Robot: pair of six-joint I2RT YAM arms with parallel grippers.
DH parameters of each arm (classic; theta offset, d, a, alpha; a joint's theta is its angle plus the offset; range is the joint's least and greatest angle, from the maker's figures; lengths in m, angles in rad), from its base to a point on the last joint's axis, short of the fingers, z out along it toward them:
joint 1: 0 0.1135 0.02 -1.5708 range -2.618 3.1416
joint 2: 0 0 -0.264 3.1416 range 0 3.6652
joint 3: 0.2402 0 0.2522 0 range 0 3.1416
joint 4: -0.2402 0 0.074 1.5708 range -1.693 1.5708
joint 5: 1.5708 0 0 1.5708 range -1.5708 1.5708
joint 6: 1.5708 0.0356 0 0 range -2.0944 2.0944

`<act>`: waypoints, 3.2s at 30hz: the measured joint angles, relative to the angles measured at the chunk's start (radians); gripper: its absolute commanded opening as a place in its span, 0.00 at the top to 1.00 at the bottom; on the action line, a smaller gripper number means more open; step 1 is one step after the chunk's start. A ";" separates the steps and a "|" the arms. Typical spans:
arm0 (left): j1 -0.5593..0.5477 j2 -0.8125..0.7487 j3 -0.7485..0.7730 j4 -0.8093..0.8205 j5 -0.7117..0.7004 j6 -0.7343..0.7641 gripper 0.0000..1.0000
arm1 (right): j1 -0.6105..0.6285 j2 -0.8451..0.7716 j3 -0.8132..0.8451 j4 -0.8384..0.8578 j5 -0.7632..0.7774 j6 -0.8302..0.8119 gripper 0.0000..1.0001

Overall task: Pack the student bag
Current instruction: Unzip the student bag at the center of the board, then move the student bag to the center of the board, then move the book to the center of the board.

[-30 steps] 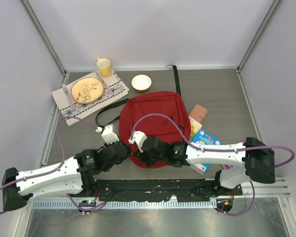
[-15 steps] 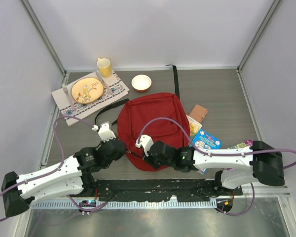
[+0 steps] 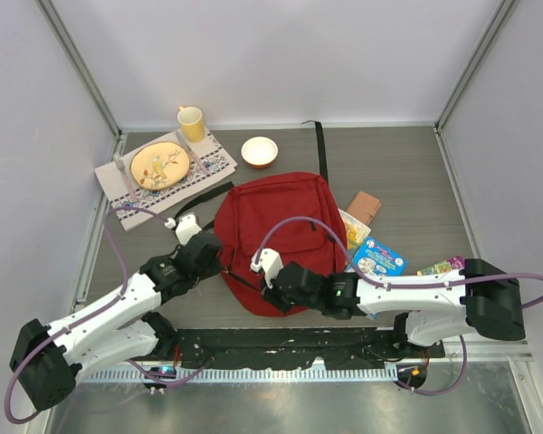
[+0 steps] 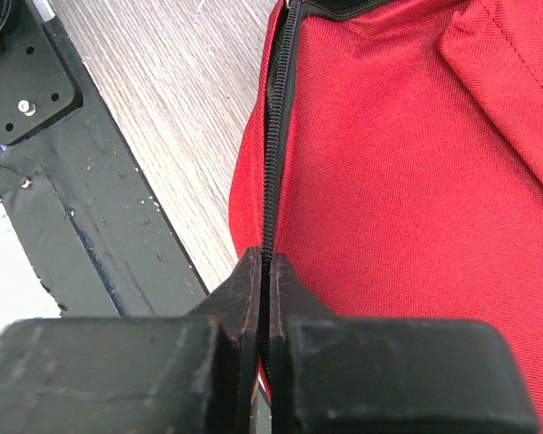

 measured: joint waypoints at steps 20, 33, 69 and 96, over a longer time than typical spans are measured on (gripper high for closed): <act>0.032 -0.238 0.032 -0.127 0.000 0.047 0.00 | -0.129 -0.381 0.039 -0.211 0.304 0.192 0.14; 0.032 -0.214 0.070 -0.133 0.058 0.052 0.00 | -0.855 -0.282 -0.032 -0.326 0.077 0.342 0.15; 0.032 -0.262 0.075 -0.143 0.135 0.100 0.00 | -0.697 0.161 0.139 -0.163 -0.316 0.039 0.80; -0.055 0.174 0.338 0.047 0.255 0.203 0.00 | -1.031 -0.432 0.014 -0.465 0.160 0.365 0.00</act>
